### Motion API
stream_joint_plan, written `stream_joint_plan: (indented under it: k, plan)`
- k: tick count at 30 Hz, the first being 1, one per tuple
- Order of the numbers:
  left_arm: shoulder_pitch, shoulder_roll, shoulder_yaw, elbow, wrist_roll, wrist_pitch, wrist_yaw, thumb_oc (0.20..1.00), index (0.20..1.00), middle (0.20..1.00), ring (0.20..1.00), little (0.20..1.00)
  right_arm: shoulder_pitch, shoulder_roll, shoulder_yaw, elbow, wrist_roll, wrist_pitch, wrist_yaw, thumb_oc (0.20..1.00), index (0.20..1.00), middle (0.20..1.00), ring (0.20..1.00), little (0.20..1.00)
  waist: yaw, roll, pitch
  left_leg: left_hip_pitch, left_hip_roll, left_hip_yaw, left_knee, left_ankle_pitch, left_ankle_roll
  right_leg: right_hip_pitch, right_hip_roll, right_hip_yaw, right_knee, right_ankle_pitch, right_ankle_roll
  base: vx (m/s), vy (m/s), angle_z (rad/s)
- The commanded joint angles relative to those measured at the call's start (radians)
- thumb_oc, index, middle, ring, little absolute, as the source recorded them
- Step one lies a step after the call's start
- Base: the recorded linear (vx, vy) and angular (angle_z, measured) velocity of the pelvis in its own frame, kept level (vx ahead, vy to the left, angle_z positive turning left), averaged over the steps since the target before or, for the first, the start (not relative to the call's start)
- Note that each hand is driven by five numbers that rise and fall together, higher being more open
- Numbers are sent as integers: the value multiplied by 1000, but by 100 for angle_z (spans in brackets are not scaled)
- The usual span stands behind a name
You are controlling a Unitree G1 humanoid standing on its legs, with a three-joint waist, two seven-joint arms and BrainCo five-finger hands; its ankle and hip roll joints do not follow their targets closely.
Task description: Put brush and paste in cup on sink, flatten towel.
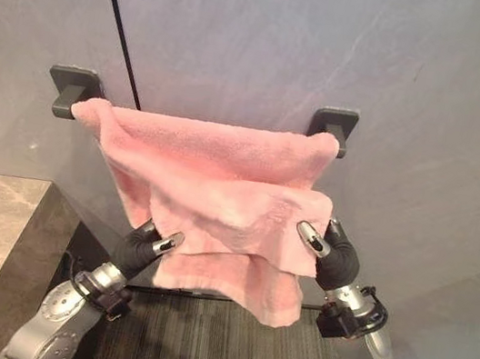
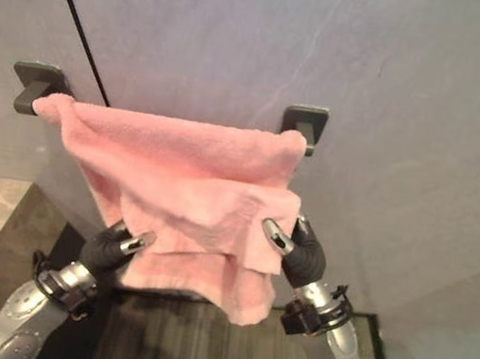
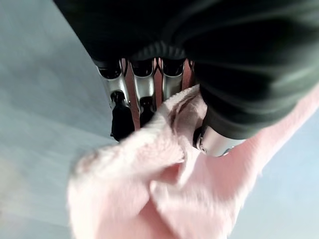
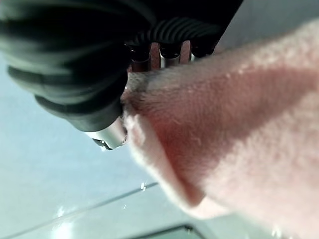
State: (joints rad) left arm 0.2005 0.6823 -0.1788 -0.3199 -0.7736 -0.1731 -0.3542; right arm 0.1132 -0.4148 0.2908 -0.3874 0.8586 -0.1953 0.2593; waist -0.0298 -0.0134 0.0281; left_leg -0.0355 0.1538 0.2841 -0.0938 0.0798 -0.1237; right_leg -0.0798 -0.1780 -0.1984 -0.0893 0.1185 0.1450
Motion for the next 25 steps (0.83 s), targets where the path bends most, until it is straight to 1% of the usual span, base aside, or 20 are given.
stream_joint_plan:
  k: [1, 2, 3, 4, 6, 8, 9, 10, 11, 14, 15, 16, 17, 18, 19, 20, 21, 22, 24, 25]
  plan:
    - [-39, -53, -32, 50, -66, -24, -25, 200, 200, 200, 200, 200, -15, -8, -18, -102, 33, -51, 47, 200, 200, 200, 200, 200, -10, -15, -19, -4, 27, -38, 7, -18, -6, 6, -103, -25, 2, 21, 76, 0, 0, 0]
    - [-28, -48, -40, 82, -18, -28, -14, 200, 200, 200, 200, 200, -10, -3, -16, -75, 21, -47, 38, 200, 200, 200, 200, 200, -10, -13, -21, -1, 27, -37, 7, -19, -6, 11, -103, -26, 2, 20, 75, 0, 0, 0]
    - [-40, -28, -90, 168, 99, -42, 28, 200, 200, 200, 200, 200, -32, 2, 15, 29, -36, -44, -18, 200, 200, 200, 200, 200, -12, -6, -23, 8, 26, -35, 7, -20, -5, 20, -103, -26, 2, 19, 76, 0, 0, 0]
    - [-50, -19, -106, 214, 169, -54, 46, 200, 200, 200, 200, 200, -41, 7, 21, 56, -69, -47, -33, 200, 200, 200, 200, 200, -15, 0, -25, 9, 25, -33, 7, -20, -5, 23, -102, -24, 2, 16, 76, -2, 17, -4]
    - [-41, -22, -96, 211, 192, -54, 54, 200, 200, 200, 200, 200, -33, 15, 21, 59, -52, -38, -9, 200, 200, 200, 200, 200, -15, 1, -26, 13, 24, -32, 7, -22, -4, 26, -103, -25, 2, 14, 76, 0, 0, 0]
    - [-18, -34, -88, 244, 195, -37, 58, 200, 200, 200, 200, 200, -1, 2, 15, 80, -79, -30, -18, 200, 200, 200, 200, 200, -19, -1, -30, 17, 24, -31, 7, -23, -3, 28, -104, -26, 2, 14, 76, 0, 0, 0]
    - [-14, -45, -96, 283, 224, -37, 70, 482, 482, 482, 482, 482, 8, 5, 16, 113, -91, -21, -30, 401, 401, 401, 401, 401, -20, 0, -31, 20, 25, -30, 7, -24, -3, 30, -103, -25, 2, 14, 76, 0, 0, 0]
    - [-11, -52, -99, 323, 278, -44, 92, 853, 853, 853, 853, 853, 6, 16, 29, 182, -102, -11, -40, 576, 576, 576, 576, 576, -19, 0, -32, 23, 24, -29, 7, -24, -2, 32, -104, -25, 2, 13, 75, 0, 0, 0]
    - [-8, -66, -101, 360, 336, -50, 116, 1000, 1000, 1000, 1000, 1000, -8, 22, 49, 272, -139, -5, -53, 1000, 1000, 1000, 1000, 1000, -16, -1, -30, 28, 24, -31, 7, -25, -2, 39, -103, -25, 2, 11, 75, 0, 0, 0]
    - [-21, -108, -109, 565, 536, -49, 177, 1000, 1000, 1000, 1000, 1000, -37, 22, 83, 469, -273, 21, -95, 1000, 1000, 1000, 1000, 1000, -7, -2, -32, 41, 23, -32, 7, -27, -3, 54, -101, -28, 2, 3, 74, 0, 0, 0]
    - [-25, -125, -107, 619, 549, -45, 186, 1000, 1000, 1000, 1000, 1000, -45, 23, 87, 508, -285, 26, -94, 1000, 1000, 1000, 1000, 1000, -5, -2, -33, 39, 23, -31, 7, -25, -3, 52, -102, -28, 2, 5, 73, 0, 0, 0]
    - [-31, -143, -96, 682, 606, -52, 220, 1000, 1000, 1000, 1000, 1000, -41, 37, 78, 569, -268, 32, -96, 1000, 1000, 1000, 1000, 1000, -3, -2, -30, 45, 24, -33, 7, -27, -4, 59, -101, -31, 2, 1, 73, 0, 0, 0]
    - [-36, -156, -101, 783, 708, -49, 239, 1000, 1000, 1000, 1000, 1000, -40, 33, 71, 637, -326, 37, -105, 1000, 1000, 1000, 1000, 1000, -3, -2, -35, 44, 23, -32, 7, -25, -4, 57, -101, -30, 2, 1, 72, 0, 0, 0]
    - [-38, -158, -102, 786, 709, -51, 241, 1000, 1000, 1000, 1000, 1000, -41, 33, 71, 638, -326, 37, -105, 1000, 1000, 1000, 1000, 1000, -3, -1, -34, 44, 23, -32, 7, -25, -4, 57, -101, -30, 2, 1, 72, 0, 0, 0]
    - [-54, -183, -106, 906, 820, -45, 290, 1000, 1000, 1000, 1000, 1000, -47, 41, 63, 788, -400, 38, -133, 1000, 1000, 1000, 1000, 1000, -3, -1, -35, 50, 23, -30, 7, -27, -4, 62, -99, -29, 2, 0, 71, 0, 0, 0]
    - [-56, -185, -107, 910, 822, -47, 292, 1000, 1000, 1000, 1000, 1000, -49, 42, 63, 792, -401, 35, -133, 1000, 1000, 1000, 1000, 1000, -2, -1, -35, 50, 23, -30, 7, -27, -4, 62, -99, -29, 2, 0, 71, 0, 0, 0]
    - [-74, -224, -102, 1031, 847, -29, 305, 1000, 1000, 1000, 1000, 1000, -64, 50, 58, 888, -461, 40, -156, 1000, 1000, 1000, 1000, 1000, -4, 0, -34, 56, 25, -27, 7, -30, -5, 66, -98, -28, 2, -4, 70, 0, 0, 0]
    - [-80, -239, -99, 1070, 831, -34, 316, 1000, 1000, 1000, 1000, 1000, -70, 56, 53, 937, -467, 44, -168, 1000, 1000, 1000, 1000, 1000, -4, 0, -35, 53, 25, -27, 7, -27, -5, 63, -98, -27, 2, -2, 69, 0, 0, 0]
    - [-107, -319, -41, 1264, 734, 4, 344, 1000, 1000, 1000, 1000, 1000, -92, 80, 35, 1109, -513, 55, -192, 1000, 1000, 1000, 1000, 1000, -4, 1, -34, 60, 26, -26, 7, -28, -5, 68, -95, -26, 2, -6, 66, 0, 0, 0]
    - [-115, -334, -34, 1301, 712, 1, 354, 1000, 1000, 1000, 1000, 1000, -102, 85, 35, 1131, -514, 59, -199, 1000, 1000, 1000, 1000, 1000, -4, 2, -36, 57, 26, -27, 7, -26, -6, 66, -94, -26, 2, -5, 65, -11, -22, -4]
